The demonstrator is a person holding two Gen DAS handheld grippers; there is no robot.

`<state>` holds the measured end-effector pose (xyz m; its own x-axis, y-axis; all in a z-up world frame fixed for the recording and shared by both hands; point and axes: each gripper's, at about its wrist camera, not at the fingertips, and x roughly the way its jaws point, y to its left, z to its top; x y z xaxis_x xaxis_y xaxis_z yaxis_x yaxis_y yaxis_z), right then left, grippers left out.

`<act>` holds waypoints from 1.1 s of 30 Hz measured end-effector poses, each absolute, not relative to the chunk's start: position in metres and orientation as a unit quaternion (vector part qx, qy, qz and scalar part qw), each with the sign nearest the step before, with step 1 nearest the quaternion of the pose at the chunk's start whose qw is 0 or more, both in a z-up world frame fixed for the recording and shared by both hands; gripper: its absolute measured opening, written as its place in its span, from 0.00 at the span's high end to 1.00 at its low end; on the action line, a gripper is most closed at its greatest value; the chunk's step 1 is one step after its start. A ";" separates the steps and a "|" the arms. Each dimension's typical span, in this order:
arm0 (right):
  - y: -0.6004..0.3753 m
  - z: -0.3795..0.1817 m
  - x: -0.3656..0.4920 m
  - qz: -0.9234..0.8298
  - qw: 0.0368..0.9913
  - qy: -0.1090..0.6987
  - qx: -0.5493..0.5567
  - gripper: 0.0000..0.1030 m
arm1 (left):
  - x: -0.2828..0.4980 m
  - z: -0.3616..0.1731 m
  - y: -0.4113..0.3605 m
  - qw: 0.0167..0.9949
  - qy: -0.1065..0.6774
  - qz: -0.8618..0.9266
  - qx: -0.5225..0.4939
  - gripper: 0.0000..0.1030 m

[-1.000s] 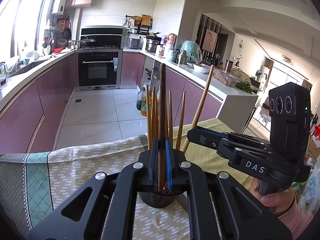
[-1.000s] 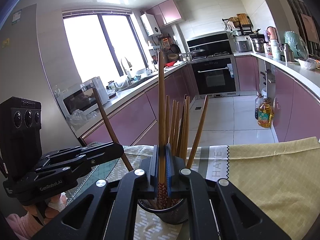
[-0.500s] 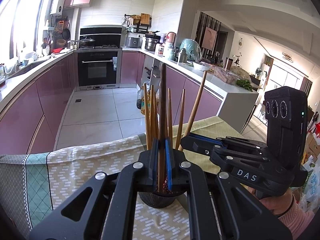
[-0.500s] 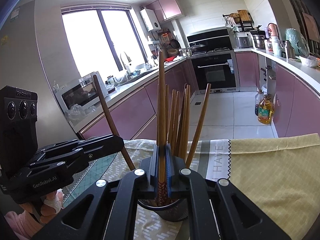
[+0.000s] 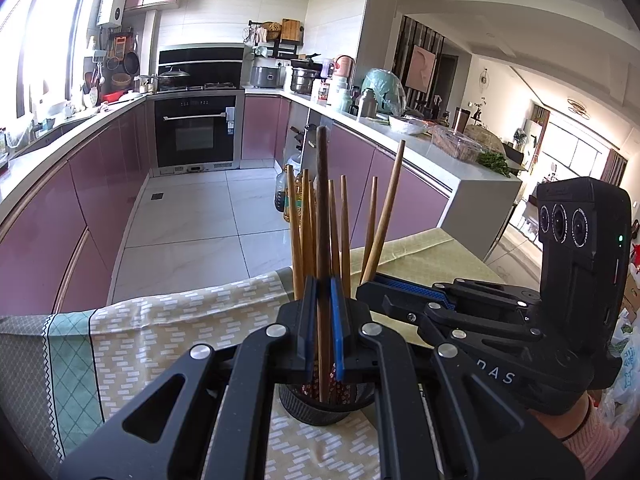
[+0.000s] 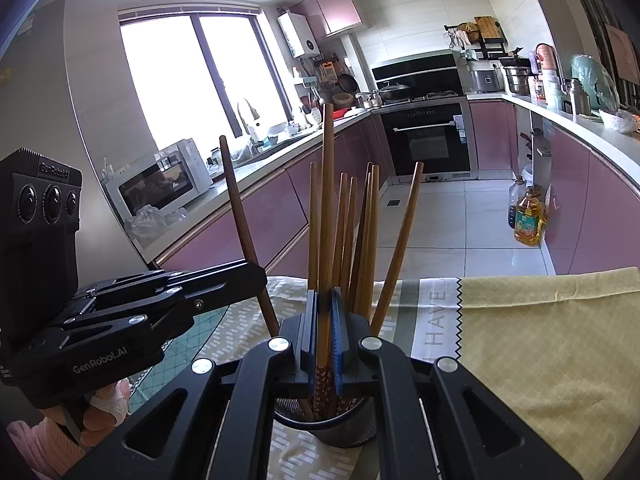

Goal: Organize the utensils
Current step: 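Lower both chopsticks into the mesh holder with the left and right tools, then open the left and right tools to release the chopsticks in the holder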

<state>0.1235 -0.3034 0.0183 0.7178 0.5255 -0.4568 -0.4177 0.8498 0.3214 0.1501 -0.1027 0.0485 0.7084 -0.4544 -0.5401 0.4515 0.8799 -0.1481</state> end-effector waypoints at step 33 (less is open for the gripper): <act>-0.299 0.031 0.070 0.196 0.958 0.207 0.043 0.15 | 0.100 0.030 -0.048 0.961 0.228 -0.154 -0.018 0.19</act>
